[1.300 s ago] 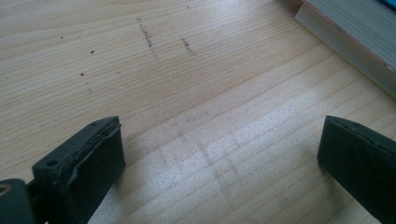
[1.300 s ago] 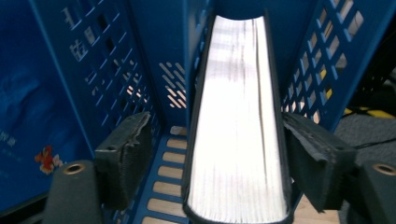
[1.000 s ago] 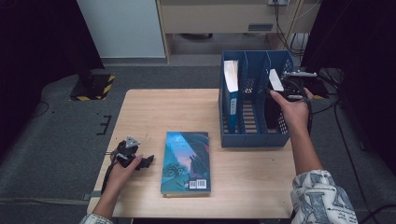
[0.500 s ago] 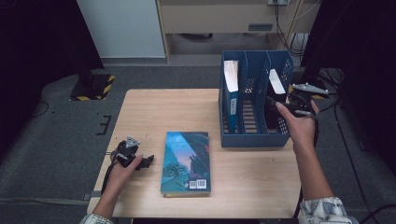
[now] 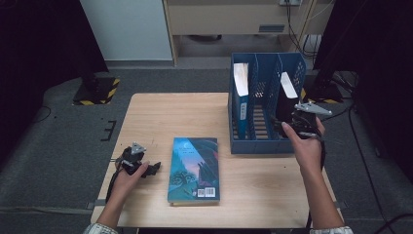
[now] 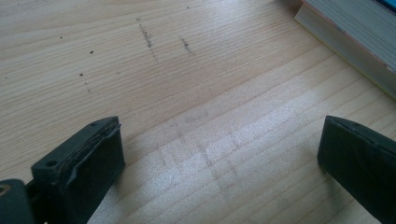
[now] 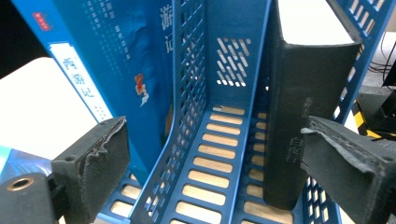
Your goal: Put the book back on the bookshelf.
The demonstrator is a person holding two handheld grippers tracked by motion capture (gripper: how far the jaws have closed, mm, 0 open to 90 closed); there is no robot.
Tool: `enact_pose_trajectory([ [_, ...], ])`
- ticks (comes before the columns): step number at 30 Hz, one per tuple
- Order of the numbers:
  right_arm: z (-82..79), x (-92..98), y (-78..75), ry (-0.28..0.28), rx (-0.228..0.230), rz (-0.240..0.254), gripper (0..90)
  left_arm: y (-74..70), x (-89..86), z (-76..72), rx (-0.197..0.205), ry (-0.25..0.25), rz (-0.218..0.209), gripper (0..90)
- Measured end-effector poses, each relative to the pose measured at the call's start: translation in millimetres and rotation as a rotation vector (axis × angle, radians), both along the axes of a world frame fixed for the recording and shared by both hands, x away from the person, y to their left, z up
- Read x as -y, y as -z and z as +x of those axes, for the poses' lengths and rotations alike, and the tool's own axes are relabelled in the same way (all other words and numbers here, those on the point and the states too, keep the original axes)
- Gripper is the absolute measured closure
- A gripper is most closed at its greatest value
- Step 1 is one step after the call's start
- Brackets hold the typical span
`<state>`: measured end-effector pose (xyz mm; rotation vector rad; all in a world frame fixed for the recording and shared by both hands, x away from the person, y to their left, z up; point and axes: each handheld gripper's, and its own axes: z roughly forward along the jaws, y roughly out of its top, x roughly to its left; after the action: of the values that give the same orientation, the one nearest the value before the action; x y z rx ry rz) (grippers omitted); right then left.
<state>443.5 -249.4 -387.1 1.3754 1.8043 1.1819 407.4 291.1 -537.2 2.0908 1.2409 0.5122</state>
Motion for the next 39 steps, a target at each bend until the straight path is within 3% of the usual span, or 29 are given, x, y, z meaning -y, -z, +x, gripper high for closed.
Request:
enact_pose_trajectory([
  [8, -10.7, -17.7, 6.5, -0.058, 0.011, -0.005, 8.9, 0.1, 0.3, 0.2, -0.001, 0.0, -0.001, 0.0],
  [11, -13.1, -24.3, 10.6, -0.081, 0.023, -0.012, 13.0, 0.1, 0.4, 0.3, -0.001, -0.001, -0.001, 0.0],
  [21, -25.8, -57.5, 32.1, -0.132, 0.03, -0.039, 16.9, 0.0, 0.8, 1.3, -0.003, 0.01, -0.001, 0.0],
  [30, -34.6, -88.5, 49.9, -0.24, -0.031, -0.066, 17.2, 0.1, 1.3, 1.2, -0.002, 0.014, -0.003, 0.0],
  [39, -47.5, -115.0, 53.1, -0.291, -0.053, -0.063, 13.7, 0.1, 1.3, 1.4, -0.003, 0.017, -0.003, 0.0],
])
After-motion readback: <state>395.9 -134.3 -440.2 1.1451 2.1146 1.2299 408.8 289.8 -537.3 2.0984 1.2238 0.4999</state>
